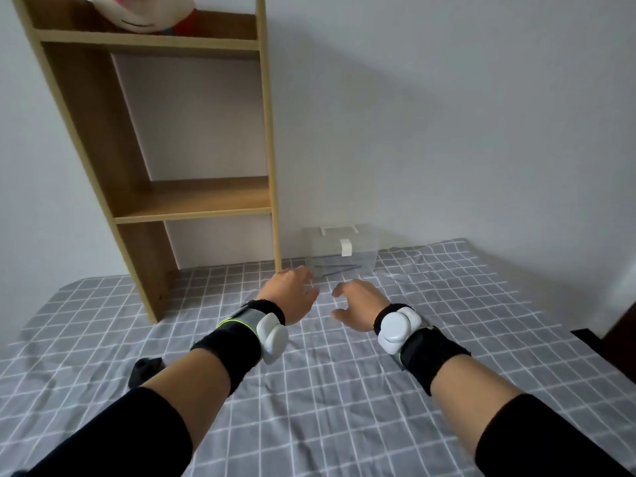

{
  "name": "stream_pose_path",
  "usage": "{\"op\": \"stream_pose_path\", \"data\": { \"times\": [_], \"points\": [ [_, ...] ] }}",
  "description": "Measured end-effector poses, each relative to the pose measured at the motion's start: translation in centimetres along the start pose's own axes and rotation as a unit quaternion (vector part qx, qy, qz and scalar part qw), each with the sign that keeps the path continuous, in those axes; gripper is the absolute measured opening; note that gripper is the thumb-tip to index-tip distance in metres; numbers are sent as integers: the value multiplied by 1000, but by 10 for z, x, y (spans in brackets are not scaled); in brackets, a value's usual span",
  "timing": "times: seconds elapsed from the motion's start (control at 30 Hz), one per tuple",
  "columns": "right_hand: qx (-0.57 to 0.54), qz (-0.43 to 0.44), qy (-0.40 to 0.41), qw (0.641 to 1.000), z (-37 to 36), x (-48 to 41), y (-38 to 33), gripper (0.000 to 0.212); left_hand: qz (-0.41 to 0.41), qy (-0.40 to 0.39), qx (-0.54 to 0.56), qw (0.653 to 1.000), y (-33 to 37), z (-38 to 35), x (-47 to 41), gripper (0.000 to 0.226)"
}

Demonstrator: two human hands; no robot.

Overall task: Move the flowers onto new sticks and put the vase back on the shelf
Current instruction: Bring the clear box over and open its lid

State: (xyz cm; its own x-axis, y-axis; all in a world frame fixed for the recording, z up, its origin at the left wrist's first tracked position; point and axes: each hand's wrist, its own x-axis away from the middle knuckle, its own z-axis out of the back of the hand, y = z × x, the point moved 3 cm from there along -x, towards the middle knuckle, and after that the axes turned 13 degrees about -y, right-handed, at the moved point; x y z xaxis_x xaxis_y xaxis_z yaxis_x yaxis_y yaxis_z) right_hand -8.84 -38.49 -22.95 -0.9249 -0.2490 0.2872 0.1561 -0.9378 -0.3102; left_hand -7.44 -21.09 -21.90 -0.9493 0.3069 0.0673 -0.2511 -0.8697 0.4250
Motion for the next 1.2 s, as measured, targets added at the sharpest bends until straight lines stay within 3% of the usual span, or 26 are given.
{"op": "stream_pose_path", "data": {
  "times": [0.3,0.47,0.8,1.2],
  "points": [
    [-82,-82,88,989,38,-92,81,96,48,-15,34,998,9,-25,-111,75],
    [-138,-74,92,983,52,-130,109,111,77,-13,52,996,4,-30,-149,78],
    [-211,1,156,965,42,-133,114,89,68,-6,59,996,2,-30,-154,72],
    [-202,-8,169,965,7,-22,79,88,48,7,72,996,18,-40,-26,67]
  ]
}}
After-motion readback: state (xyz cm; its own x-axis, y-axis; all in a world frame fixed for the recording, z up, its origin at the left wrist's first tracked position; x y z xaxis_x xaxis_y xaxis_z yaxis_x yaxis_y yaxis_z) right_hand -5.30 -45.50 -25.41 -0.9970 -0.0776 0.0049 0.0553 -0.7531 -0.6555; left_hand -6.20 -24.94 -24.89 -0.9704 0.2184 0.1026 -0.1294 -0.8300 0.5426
